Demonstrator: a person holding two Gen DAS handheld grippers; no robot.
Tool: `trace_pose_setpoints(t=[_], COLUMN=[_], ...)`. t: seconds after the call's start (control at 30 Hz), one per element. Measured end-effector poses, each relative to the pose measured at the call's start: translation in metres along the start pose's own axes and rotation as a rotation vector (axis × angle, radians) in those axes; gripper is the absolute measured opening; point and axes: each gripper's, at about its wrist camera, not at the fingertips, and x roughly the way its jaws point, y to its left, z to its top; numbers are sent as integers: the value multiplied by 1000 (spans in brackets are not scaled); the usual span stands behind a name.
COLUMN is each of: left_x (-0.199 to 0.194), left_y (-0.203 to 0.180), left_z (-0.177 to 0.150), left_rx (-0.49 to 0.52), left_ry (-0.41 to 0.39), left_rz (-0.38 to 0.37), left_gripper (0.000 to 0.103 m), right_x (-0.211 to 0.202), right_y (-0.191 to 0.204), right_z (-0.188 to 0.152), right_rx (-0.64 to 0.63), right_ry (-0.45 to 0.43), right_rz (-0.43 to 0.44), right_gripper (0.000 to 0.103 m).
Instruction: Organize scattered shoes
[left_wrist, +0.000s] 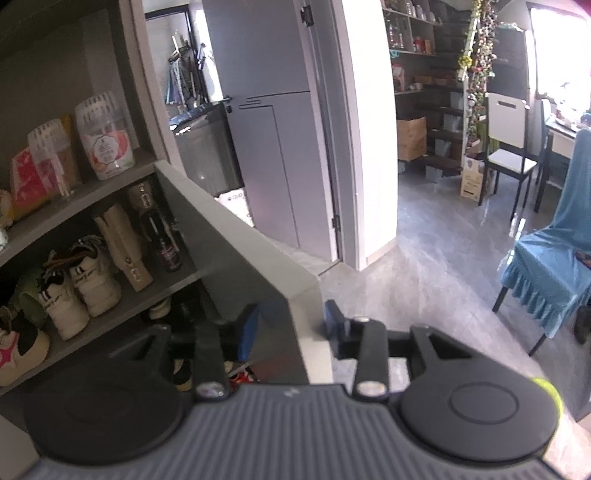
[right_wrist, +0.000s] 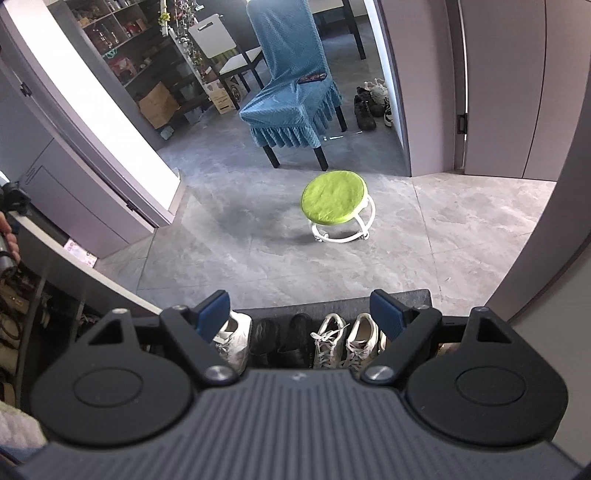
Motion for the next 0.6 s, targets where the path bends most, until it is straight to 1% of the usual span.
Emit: trace_pose_setpoints(t=[0.1, 0.13, 0.2, 0.3, 0.4, 0.53, 0.6], left_x=[-2, -4, -9, -15, -19, -28, -31], left_y=[6, 9, 15, 25, 44, 85, 106], left_z=[0, 0, -4, -15, -36, -74, -95], left_rx=[12, 20, 51, 97, 90, 112, 124], left_ry=[-20, -29, -48, -66, -30, -7, -2], left_rz=[-61, -85, -108, -125, -122, -121, -138], left_gripper=[51, 56, 60, 60, 60, 60, 60], right_x=[8, 10, 12, 19, 28, 39, 45], right_y=[6, 10, 17, 33, 57, 93, 111], right_z=[0, 0, 3, 5, -2, -15, -22], right_rx=[-24, -35, -60, -103, -148, -213, -245], right_ry=[16, 21, 27, 41, 68, 109, 130], right_rz=[19, 28, 43, 76, 104, 140, 157], right_gripper=[85, 85, 85, 85, 85, 85, 85])
